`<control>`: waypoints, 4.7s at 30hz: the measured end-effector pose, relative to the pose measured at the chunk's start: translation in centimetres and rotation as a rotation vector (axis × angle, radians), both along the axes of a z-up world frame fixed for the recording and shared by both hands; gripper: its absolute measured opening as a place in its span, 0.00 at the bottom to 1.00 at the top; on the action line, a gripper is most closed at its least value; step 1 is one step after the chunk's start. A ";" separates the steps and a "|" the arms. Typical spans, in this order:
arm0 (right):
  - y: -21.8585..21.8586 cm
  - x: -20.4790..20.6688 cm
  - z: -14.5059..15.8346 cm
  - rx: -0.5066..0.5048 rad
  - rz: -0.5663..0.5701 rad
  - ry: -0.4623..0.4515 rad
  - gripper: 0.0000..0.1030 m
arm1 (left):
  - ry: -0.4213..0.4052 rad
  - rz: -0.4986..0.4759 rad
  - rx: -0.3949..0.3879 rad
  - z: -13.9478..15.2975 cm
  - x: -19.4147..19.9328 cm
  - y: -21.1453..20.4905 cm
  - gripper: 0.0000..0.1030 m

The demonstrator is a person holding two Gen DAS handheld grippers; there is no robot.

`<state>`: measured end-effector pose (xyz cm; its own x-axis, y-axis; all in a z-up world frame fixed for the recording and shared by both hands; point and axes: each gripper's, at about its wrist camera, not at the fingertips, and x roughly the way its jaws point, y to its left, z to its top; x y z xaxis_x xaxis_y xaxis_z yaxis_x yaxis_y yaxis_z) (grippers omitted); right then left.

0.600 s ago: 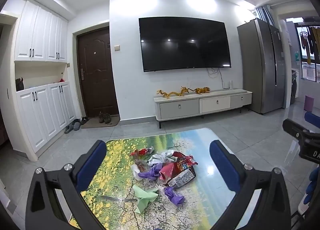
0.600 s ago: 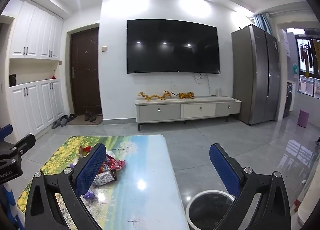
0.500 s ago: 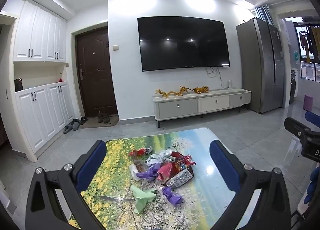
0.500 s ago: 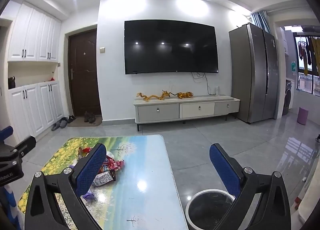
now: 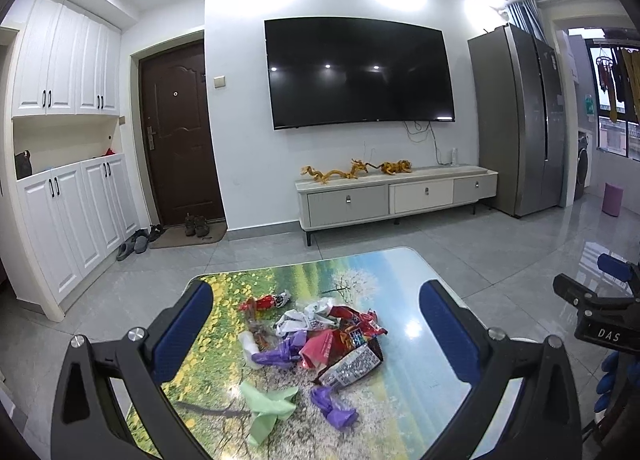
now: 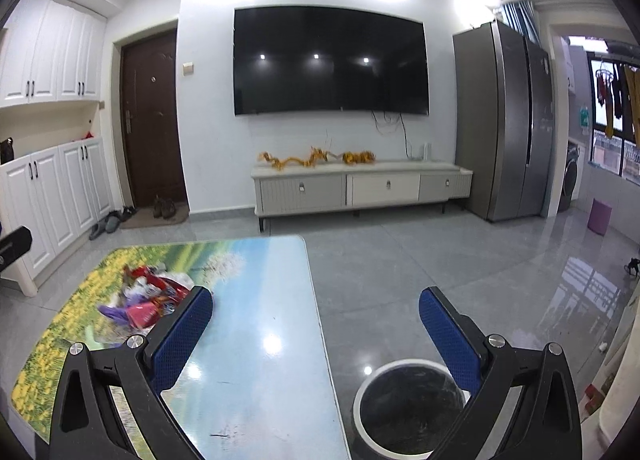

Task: Collect trash
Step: 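Move both grippers open toward the trash pile on the table, then grasp the light green plastic bag with the left gripper while the right grasps a purple bag, then carry the green bag and purple bag with both grippers over the trash bin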

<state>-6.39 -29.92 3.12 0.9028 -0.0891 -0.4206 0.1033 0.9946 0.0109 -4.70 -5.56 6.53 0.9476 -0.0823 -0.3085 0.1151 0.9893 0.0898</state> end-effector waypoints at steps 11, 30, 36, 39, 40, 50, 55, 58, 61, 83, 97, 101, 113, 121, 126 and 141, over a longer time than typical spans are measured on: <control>-3.9 4.9 -3.4 -0.006 -0.078 0.049 1.00 | 0.105 -0.054 0.017 -3.3 7.1 -2.1 1.00; -4.8 10.9 -9.2 0.056 -0.075 0.211 1.00 | 0.353 -0.104 0.046 -9.5 13.7 -3.7 1.00; -4.5 10.6 -8.5 0.033 -0.079 0.198 1.00 | 0.317 -0.098 0.051 -8.3 13.0 -4.0 1.00; -4.7 9.6 -7.8 0.031 -0.083 0.174 1.00 | 0.291 -0.093 0.051 -7.0 12.2 -4.2 1.00; -4.8 9.3 -7.5 0.028 -0.085 0.168 1.00 | 0.283 -0.092 0.053 -6.7 11.8 -4.3 1.00; -5.2 4.9 -4.2 0.018 -0.093 0.095 1.00 | 0.223 -0.095 0.064 -3.6 7.8 -4.5 1.00; -5.1 2.8 -2.4 0.007 -0.102 0.048 1.00 | 0.184 -0.082 0.051 -2.1 5.9 -3.7 1.00; -4.7 1.8 -1.3 -0.003 -0.102 0.019 1.00 | 0.164 -0.066 0.039 -1.4 4.6 -3.1 1.00; -4.3 0.8 -0.4 -0.017 -0.101 0.000 1.00 | 0.144 -0.047 0.027 -0.8 3.4 -2.3 1.00; -0.3 3.1 -1.1 0.017 0.055 0.004 1.00 | 0.243 0.139 -0.056 -4.3 5.3 7.8 1.00; 7.7 8.0 -5.5 0.027 0.461 0.233 0.78 | 0.500 0.049 -0.033 -12.6 6.1 12.2 1.00; 10.9 9.4 -8.1 0.067 0.592 0.350 0.55 | 0.566 -0.011 -0.049 -14.5 6.3 11.9 0.87; 16.5 9.9 -12.1 0.034 0.777 0.525 0.53 | 0.636 -0.120 -0.121 -16.8 7.7 11.4 0.66; 18.1 10.4 -13.6 0.003 0.794 0.560 0.51 | 0.647 -0.128 -0.157 -17.3 7.4 11.8 0.33; 19.1 10.2 -14.5 -0.021 0.802 0.568 0.31 | 0.641 -0.116 -0.150 -17.2 6.8 11.4 0.20; 13.8 7.2 -10.2 0.085 0.729 0.418 0.29 | 0.587 -0.094 -0.182 -13.8 4.0 11.5 0.05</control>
